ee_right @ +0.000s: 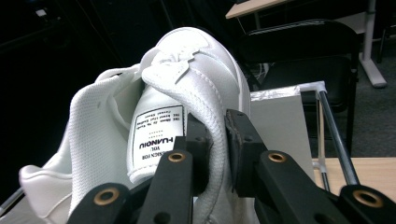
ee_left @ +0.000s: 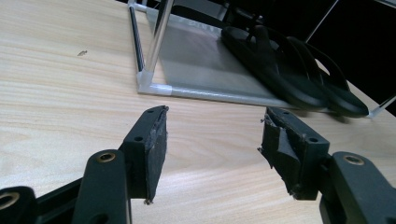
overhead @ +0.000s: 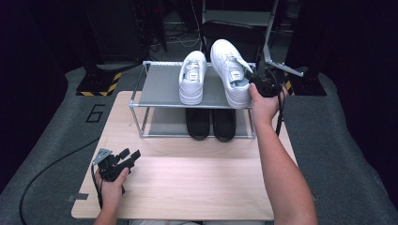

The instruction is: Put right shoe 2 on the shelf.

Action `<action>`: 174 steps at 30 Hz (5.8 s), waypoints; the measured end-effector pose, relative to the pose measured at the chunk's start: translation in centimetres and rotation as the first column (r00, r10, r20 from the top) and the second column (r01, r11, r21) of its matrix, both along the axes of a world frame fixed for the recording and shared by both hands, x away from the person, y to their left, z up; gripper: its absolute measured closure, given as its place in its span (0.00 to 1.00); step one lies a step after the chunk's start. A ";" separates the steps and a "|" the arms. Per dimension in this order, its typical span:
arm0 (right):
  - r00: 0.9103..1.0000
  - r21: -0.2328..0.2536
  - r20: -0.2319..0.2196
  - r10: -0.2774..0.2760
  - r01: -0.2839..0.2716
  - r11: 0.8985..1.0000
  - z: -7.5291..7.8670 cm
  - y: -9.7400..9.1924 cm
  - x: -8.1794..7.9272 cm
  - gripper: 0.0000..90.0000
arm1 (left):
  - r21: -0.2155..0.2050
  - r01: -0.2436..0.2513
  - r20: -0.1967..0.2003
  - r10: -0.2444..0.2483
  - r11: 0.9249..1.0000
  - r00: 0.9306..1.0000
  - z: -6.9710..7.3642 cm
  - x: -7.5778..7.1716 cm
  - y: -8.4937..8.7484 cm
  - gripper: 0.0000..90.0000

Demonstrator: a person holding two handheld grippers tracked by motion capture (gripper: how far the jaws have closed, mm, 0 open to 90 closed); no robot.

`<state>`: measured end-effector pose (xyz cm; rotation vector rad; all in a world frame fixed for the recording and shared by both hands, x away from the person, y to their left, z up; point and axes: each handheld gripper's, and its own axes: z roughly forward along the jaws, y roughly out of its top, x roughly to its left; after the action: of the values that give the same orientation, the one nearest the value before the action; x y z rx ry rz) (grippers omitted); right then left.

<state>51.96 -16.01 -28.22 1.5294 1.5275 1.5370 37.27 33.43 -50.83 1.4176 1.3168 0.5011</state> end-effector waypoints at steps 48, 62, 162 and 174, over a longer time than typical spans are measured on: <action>0.989 -0.023 -0.132 -0.071 0.069 0.997 -1.8 2.3 4.7 0.88 | -0.010 0.013 -0.013 -0.013 1.000 1.000 -0.2 0.1 0.3 0.45; 0.978 -0.016 -0.198 -0.066 0.064 0.998 -2.0 2.2 6.0 0.86 | -0.013 0.008 -0.011 -0.008 1.000 1.000 -0.2 0.0 0.6 0.45; 0.978 -0.244 -0.156 0.139 -0.174 0.954 -22.8 -3.1 -20.4 0.46 | 0.052 0.049 -0.047 -0.046 0.997 0.998 -0.2 0.3 -1.4 0.42; 0.975 -0.206 -0.189 0.120 -0.159 0.966 -23.9 -3.6 -20.4 0.47 | 0.109 0.114 -0.070 -0.106 0.988 0.992 -0.4 -0.2 -2.3 0.42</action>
<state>31.55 -19.58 -52.12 1.4871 1.8734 1.2808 37.08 31.16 -51.22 1.6025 1.2696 0.4654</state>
